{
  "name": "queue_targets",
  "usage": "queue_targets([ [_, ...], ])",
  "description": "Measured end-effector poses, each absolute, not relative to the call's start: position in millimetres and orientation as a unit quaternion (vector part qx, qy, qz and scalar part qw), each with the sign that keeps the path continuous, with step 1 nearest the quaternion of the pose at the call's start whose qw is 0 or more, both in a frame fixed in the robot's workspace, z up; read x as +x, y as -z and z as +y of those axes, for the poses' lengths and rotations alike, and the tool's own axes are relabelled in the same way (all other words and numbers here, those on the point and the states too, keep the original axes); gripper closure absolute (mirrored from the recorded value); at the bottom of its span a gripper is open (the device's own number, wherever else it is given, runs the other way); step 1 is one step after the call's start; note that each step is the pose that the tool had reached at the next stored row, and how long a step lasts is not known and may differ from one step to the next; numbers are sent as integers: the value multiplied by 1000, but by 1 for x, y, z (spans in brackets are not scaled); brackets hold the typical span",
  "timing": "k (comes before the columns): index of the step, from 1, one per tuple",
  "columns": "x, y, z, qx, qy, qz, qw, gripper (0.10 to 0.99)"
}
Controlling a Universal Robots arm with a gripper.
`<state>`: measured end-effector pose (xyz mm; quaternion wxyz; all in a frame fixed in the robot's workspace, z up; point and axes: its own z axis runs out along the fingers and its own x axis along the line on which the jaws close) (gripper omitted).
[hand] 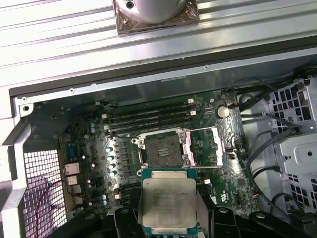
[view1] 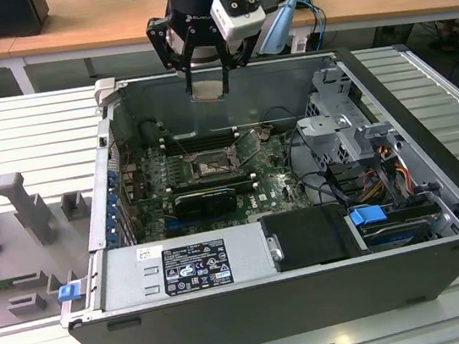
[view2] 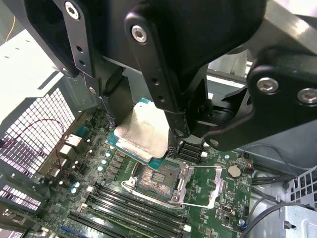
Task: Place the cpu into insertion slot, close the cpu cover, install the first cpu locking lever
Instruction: 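Place the cpu into insertion slot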
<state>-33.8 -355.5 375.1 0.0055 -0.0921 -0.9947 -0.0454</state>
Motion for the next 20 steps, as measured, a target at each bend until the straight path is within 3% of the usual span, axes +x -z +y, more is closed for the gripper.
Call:
queue_targets([
  [20,-34,-375,-356,-142,46,-989,3,561],
])
